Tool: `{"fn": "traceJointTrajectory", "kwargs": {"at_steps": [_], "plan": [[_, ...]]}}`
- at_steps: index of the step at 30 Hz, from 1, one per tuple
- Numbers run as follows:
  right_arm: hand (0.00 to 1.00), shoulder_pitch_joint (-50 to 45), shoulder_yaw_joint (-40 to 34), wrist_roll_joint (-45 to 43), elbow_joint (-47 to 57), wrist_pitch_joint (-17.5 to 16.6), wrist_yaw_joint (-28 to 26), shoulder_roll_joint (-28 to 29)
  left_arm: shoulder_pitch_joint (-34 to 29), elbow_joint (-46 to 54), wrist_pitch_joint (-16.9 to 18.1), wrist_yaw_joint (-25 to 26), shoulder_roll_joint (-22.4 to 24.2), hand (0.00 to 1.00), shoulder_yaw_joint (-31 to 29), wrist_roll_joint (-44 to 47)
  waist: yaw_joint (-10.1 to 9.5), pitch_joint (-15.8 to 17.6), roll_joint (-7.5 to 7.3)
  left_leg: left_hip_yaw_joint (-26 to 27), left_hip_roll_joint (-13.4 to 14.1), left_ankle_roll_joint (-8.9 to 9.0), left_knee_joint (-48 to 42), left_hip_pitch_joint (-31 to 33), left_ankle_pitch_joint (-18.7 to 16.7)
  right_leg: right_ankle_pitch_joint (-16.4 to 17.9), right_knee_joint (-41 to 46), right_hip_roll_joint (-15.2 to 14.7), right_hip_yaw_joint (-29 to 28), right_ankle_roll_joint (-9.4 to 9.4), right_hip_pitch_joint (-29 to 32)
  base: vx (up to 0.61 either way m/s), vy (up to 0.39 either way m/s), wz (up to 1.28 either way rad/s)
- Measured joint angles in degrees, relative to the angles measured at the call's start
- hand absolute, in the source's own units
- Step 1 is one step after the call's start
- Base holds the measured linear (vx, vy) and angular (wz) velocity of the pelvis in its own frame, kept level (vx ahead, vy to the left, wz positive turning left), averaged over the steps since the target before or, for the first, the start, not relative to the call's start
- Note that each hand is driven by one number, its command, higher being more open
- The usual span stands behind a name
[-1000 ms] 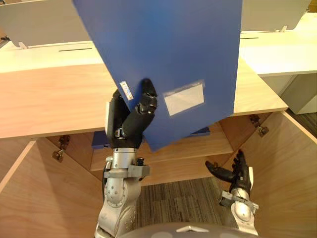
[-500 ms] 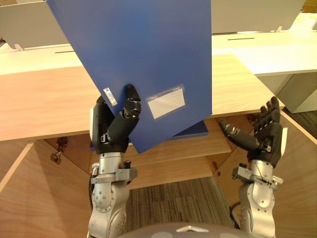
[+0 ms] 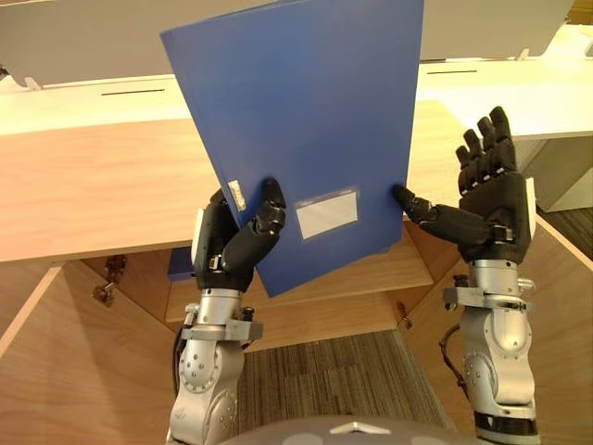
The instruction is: Walk over to the cabinet, pick up the folder, carry it to the office cabinet, place the folder inside the office cabinet, then close the office cabinet door
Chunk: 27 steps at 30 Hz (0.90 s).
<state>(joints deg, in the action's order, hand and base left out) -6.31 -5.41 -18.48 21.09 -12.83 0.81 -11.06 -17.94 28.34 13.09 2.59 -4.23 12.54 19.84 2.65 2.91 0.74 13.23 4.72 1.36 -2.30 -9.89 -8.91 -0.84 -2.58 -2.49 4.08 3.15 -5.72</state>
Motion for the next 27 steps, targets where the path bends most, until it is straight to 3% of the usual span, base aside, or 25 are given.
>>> {"fn": "traceJointTrajectory", "kwargs": {"at_steps": [17, 21, 27], "plan": [[1.0, 7.4, 2.9, -4.2, -12.5, 0.9, -7.8, -13.6, 1.7, -4.2, 0.0, -3.6, -5.9, 0.0, 0.1, 3.5, -0.81, -0.7, -0.9, -0.2, -0.1, -0.02, -0.3, 1.0, 0.0, -0.1, 0.3, -0.4, 0.2, 0.12, 0.9, 0.0, 0.0, 0.0], [1.0, 11.1, 4.7, -4.5, -15.0, 0.9, -9.4, -17.6, 4.6, -6.2, 0.1, -3.6, -8.2, 0.0, 0.0, 5.3, -0.77, -0.9, -0.98, -0.2, -0.4, -0.05, -0.8, 1.4, 0.0, -0.4, 0.3, -0.5, 0.1, 0.28, 1.1, -0.03, -0.008, -0.01], [1.0, 17.0, 11.2, -14.6, -19.9, 3.0, -13.4, -23.4, 7.9, -7.7, 0.1, -4.1, -11.0, 0.0, 0.2, 6.0, -0.71, -1.5, -0.86, -0.2, -0.9, -0.62, -1.0, 2.3, 0.6, -1.3, 0.2, -0.9, 0.1, 0.35, 1.9, -0.06, -0.003, 0.0]]}}
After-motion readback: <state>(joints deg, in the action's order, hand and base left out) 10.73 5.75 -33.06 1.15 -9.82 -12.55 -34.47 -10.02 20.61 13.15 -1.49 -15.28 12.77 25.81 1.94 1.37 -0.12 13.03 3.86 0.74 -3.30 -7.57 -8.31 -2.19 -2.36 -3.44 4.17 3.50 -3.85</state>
